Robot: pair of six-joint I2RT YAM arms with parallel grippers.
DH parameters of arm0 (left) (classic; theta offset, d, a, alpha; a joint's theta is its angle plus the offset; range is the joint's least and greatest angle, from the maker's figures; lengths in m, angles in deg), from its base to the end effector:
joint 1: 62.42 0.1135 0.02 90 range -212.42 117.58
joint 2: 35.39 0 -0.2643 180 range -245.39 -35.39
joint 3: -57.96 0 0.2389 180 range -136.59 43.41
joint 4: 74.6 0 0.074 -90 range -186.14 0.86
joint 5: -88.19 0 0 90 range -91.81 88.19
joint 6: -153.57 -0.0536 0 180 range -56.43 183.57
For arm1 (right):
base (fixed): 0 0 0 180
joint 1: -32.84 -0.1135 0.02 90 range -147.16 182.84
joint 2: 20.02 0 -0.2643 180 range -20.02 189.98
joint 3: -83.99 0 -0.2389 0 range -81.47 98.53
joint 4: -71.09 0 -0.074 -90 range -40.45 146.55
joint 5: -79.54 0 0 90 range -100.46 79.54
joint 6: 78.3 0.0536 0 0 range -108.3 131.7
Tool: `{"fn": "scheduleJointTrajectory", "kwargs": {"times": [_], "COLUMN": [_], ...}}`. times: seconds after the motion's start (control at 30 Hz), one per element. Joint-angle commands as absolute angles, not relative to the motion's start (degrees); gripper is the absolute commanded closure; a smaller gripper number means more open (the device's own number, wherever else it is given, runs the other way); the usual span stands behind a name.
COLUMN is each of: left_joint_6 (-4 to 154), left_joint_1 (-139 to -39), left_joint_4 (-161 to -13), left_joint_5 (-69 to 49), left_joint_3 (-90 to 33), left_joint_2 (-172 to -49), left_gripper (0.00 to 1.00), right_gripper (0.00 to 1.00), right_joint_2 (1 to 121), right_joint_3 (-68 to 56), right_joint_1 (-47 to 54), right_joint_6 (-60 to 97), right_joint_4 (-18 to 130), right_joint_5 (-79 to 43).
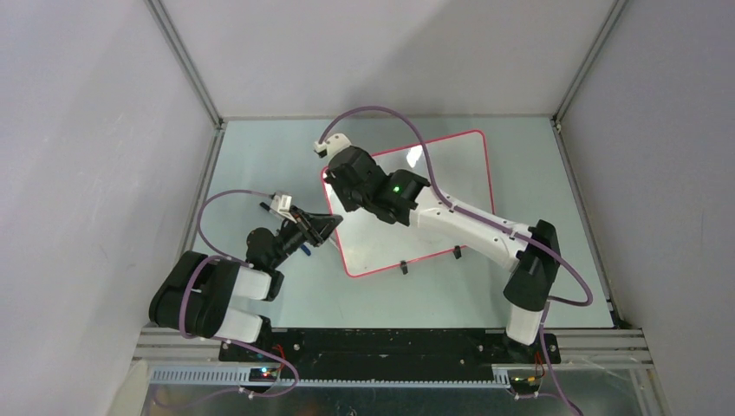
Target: Write a sentence on the whiteboard
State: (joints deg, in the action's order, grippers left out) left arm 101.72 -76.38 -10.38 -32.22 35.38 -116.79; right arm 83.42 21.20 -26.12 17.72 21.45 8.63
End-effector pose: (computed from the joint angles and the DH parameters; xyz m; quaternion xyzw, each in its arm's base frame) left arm 0.2107 -0.0803 0.1818 0.0536 0.6757 -0.4721 0.5637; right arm 0.2287 0.3461 0.3544 -0.3239 0.8197 0.1165 0.4578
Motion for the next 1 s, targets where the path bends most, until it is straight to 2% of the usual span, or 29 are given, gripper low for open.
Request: {"fn": "scheduleJointTrajectory", "kwargs": {"times": [0.0, 0.4, 0.63, 0.97], "left_joint_6": [101.45, 101.45, 101.54, 101.54], "left_joint_1": [-76.15, -76.22, -76.17, -76.24], "left_joint_4": [-7.41, -6.84, -5.96, -5.55], "left_joint_5": [-32.92, -33.05, -33.52, -33.7], "left_joint_3": [35.0, 35.23, 35.31, 35.35], "left_joint_2": [-116.94, -116.89, -117.21, -117.28], "left_gripper": [0.7, 0.71, 0.81, 0.83], "right_gripper": [1.0, 1.0, 1.0, 1.0], "right_joint_2": [84.47, 85.31, 86.13, 87.46], "right_joint_3": [23.55, 24.74, 26.98, 30.19], "right_joint_1": [-25.67, -25.19, -24.75, -23.91], "right_joint_6": [18.38, 18.51, 18.19, 17.91], "right_joint_4": [21.57, 21.16, 20.16, 18.86], "right_joint_5": [9.39, 9.98, 9.97, 10.26]}}
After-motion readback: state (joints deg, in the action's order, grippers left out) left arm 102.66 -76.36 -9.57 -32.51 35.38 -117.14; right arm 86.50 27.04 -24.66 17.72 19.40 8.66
